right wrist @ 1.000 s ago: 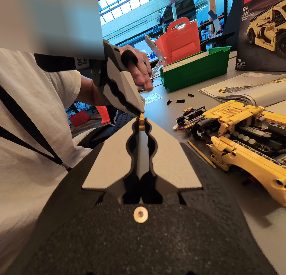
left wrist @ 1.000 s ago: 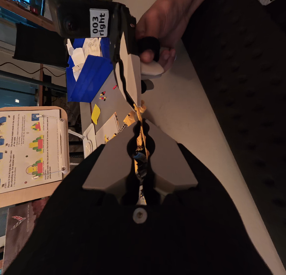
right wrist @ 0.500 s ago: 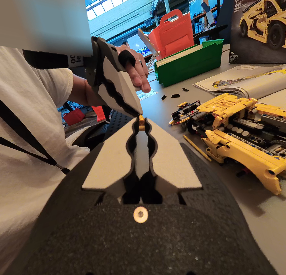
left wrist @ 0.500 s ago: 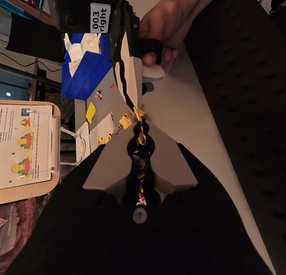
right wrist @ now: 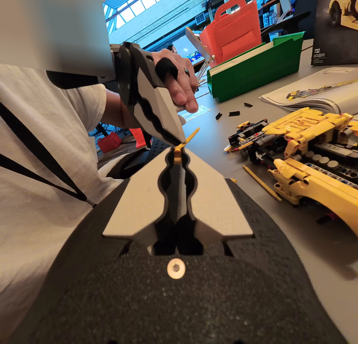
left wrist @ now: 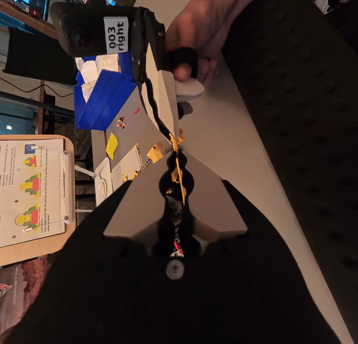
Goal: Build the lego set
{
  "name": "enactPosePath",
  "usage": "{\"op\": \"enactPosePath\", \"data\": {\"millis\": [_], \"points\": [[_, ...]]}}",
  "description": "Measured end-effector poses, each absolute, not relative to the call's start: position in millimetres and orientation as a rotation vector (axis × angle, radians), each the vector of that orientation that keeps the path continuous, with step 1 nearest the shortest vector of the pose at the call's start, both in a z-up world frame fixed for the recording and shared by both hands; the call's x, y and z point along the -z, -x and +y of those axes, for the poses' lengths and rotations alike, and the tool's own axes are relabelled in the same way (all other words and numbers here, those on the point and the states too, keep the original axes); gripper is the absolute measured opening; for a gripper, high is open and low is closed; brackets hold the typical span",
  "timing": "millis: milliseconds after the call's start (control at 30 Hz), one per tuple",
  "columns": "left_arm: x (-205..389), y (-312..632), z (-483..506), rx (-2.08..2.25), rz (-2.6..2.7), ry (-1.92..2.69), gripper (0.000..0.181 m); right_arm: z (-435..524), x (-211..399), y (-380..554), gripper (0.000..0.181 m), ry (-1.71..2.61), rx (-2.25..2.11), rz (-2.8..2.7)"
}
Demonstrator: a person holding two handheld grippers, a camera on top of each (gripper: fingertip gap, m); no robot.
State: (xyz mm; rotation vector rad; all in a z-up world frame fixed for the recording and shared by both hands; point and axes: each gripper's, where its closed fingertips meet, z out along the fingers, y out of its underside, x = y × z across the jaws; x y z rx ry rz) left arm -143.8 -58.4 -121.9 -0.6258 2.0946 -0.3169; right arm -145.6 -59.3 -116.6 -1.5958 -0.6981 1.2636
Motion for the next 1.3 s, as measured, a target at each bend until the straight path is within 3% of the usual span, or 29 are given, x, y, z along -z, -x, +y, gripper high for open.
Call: {"op": "enactPosePath", "data": {"millis": [367,467,633,767,867,1300], "points": [[133.5,143.5,-49.6,0.417,2.037,0.802,0.004,-49.0,130.5,142.4,0.006,1.669,-1.096,-0.722],[128.4,142.7,-44.7,0.507,1.898,0.873,0.020,-50.9,128.0,142.8,0.006,1.653,-1.108,-0.726],[135.7,145.9,-47.7,0.870,1.840,1.108,0.027,-52.7,127.2,145.3,0.006,1.649,-1.131,-0.734],[130.1,144.4,-52.2,1.175,1.733,1.190,0.022,-55.0,128.8,148.5,0.006,1.653,-1.140,-0.752],[125.2,142.7,-58.5,1.362,1.670,1.195,0.005,-54.0,126.2,147.3,0.006,1.643,-1.153,-0.736],[122.6,141.1,-59.4,1.529,1.575,1.193,0.004,-54.2,126.1,146.0,0.006,1.638,-1.150,-0.725]]}}
